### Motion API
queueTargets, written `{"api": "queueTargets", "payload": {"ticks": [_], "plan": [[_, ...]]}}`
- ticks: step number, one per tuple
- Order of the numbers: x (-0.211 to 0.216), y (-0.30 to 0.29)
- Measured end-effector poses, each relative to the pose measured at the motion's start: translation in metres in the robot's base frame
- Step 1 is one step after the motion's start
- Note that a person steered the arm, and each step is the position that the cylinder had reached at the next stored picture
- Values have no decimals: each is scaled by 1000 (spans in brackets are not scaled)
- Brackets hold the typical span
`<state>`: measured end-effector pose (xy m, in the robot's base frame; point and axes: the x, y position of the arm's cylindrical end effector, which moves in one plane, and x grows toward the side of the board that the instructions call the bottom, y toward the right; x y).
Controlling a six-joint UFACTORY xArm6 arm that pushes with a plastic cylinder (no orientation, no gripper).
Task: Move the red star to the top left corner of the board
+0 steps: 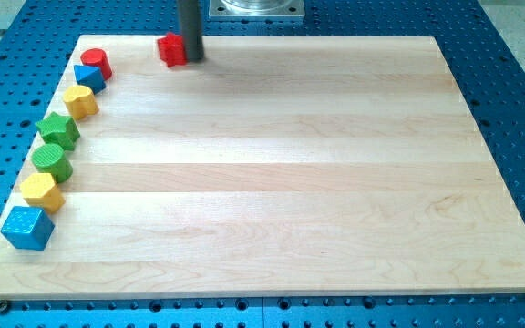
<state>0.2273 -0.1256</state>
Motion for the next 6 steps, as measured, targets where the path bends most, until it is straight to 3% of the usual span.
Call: {"api": "queueTargets", "payload": {"ticks": [3,4,5,6], "plan": [[-9,-96],[22,-62],[82,-49],[105,-85]]}}
